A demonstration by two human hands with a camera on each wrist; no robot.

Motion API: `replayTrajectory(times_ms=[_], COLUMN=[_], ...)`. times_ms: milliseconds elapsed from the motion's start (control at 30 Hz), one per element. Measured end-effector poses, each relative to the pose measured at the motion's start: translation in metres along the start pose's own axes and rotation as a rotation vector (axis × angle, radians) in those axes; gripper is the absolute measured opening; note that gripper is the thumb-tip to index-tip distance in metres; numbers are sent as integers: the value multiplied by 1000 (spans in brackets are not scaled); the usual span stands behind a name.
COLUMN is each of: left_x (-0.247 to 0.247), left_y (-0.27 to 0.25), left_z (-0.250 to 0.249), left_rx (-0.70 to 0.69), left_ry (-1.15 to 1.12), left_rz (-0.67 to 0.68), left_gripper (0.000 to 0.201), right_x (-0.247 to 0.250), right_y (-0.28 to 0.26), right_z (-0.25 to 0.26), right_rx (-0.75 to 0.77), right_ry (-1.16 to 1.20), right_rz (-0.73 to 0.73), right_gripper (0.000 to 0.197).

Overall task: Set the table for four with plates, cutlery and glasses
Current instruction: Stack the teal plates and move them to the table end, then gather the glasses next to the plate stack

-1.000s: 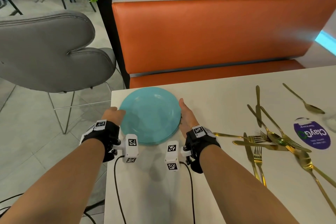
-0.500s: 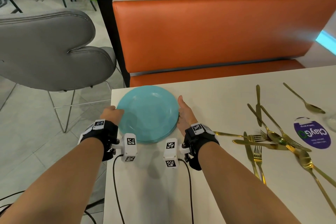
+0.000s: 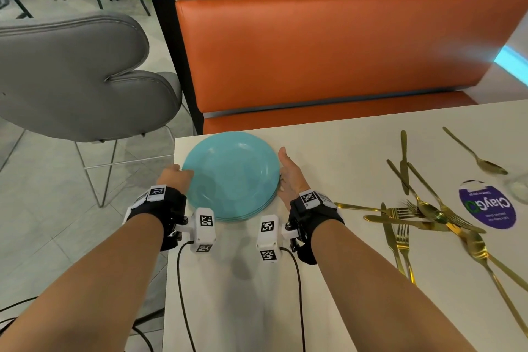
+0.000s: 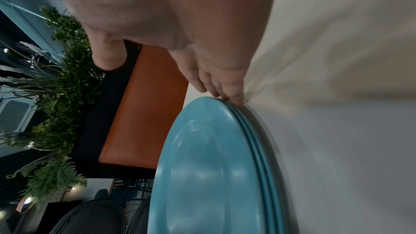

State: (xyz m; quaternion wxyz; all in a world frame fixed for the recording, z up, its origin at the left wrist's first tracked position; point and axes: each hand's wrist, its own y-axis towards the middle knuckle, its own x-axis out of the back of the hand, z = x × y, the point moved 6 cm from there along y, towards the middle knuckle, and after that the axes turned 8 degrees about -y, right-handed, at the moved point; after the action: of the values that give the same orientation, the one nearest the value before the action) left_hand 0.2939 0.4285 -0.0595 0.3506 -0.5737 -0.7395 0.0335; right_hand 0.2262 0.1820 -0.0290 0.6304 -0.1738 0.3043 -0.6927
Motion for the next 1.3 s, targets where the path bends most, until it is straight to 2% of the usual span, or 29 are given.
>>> replayTrajectory(times_ms=[67, 167, 200, 267, 333, 433, 500, 567, 700, 833, 1033, 1100, 1200, 1300], left_x=[6, 5, 1, -17, -43, -97, -138, -175, -240, -308, -423, -459, -504, -539], left_y=[-6, -23, -29, -47, -66, -104, -137, -174, -242, -295, -352, -365, -381, -391], left_z=[-5, -25, -32, -52, -69, -96, -110, -120, -133, -147, -171, -179, -186, -191], left_rx=[-2, -97, -138, -242, -300, -358, -367, -386, -444, -455, -404, -406, -421, -452], left_ry=[59, 75, 74, 51, -55, -218, -254, -228, -119, -14, 152, 188, 227, 250], left_rz=[-58, -138, -141, -91, 10, 271, 465, 597, 761, 799, 832, 833, 840, 829], left_gripper=[49, 46, 45, 40, 29, 18, 22, 20, 28, 13, 58, 70, 83, 87], right_x=[7, 20, 24, 42, 64, 111, 150, 193, 283, 377, 498, 533, 578, 609], right_y=[-8, -22, -26, -43, -68, -108, -135, -160, -204, -232, -240, -237, -227, -215], right_z=[6, 14, 15, 19, 22, 22, 17, 8, -16, -35, -42, -43, -49, -56], right_rx=[-9, -25, -32, -17, 16, 88, 101, 97, 48, 6, -52, -69, -109, -141], right_ry=[-29, -116, -136, -152, -148, -113, -74, -48, -6, 99, 120, 116, 110, 78], right_rz=[-38, -107, -133, -189, -219, -291, -362, -445, -606, -773, -879, -894, -905, -937], right_gripper=[61, 73, 76, 66, 47, 24, 20, 23, 18, 12, 7, 16, 27, 13])
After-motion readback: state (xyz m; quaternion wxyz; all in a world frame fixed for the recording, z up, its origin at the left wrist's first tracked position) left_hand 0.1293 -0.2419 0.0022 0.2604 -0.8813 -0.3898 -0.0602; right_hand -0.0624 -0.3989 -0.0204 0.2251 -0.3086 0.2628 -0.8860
